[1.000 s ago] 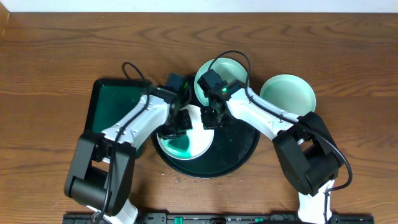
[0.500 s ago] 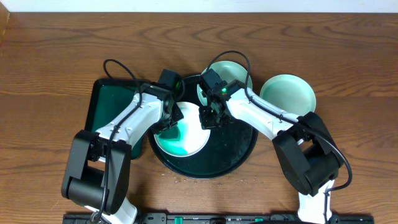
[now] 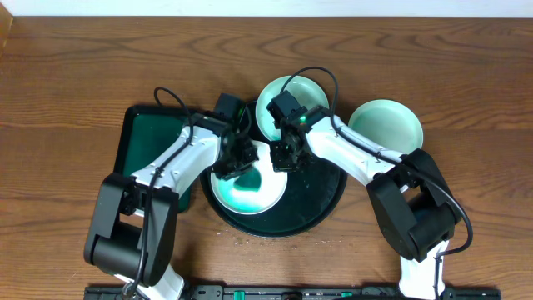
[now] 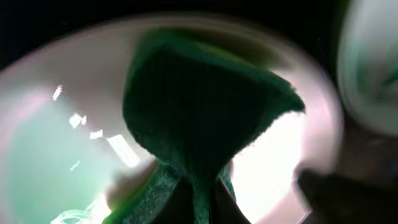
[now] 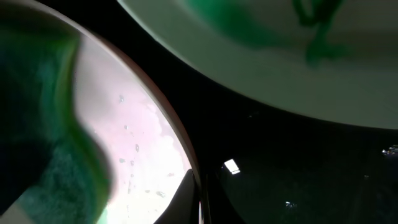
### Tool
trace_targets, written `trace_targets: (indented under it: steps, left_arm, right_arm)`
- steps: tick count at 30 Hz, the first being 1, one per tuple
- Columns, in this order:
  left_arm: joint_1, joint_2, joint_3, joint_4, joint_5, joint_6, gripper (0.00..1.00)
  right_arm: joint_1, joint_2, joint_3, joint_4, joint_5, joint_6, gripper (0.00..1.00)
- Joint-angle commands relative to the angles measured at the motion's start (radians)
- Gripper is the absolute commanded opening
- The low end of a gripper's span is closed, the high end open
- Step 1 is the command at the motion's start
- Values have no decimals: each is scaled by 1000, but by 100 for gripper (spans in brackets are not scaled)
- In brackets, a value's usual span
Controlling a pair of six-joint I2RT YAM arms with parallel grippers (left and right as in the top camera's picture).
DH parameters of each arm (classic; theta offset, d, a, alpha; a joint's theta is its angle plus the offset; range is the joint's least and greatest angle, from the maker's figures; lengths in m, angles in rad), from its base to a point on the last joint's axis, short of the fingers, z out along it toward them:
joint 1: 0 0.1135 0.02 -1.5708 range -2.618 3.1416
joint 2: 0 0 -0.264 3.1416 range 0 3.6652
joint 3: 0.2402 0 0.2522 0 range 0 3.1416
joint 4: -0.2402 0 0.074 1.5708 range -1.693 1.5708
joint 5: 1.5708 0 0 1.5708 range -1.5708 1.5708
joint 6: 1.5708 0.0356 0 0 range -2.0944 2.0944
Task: Clean dirty plates on tray and stack at the side
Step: 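Scrub the tilted plate with the sponge in the left gripper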
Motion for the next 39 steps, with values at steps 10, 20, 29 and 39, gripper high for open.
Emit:
trace_targets:
  steps: [10,20,29,39]
  left_arm:
    - [82,21,85,-256,-247,16,7]
    - [-11,21,80,-127,-38,16,7]
    - [155,21,266,-227,-215,18,7]
    - [403,6,610,-530,-218,189,7]
  right_arm:
    - [-3,2,7,3,-9,-8,1]
    - [-5,2,7,-1,-10,-8,1]
    - [-10,2,7,-10,-10,-8,1]
    - [-1,2,7,6,-14,-40,1]
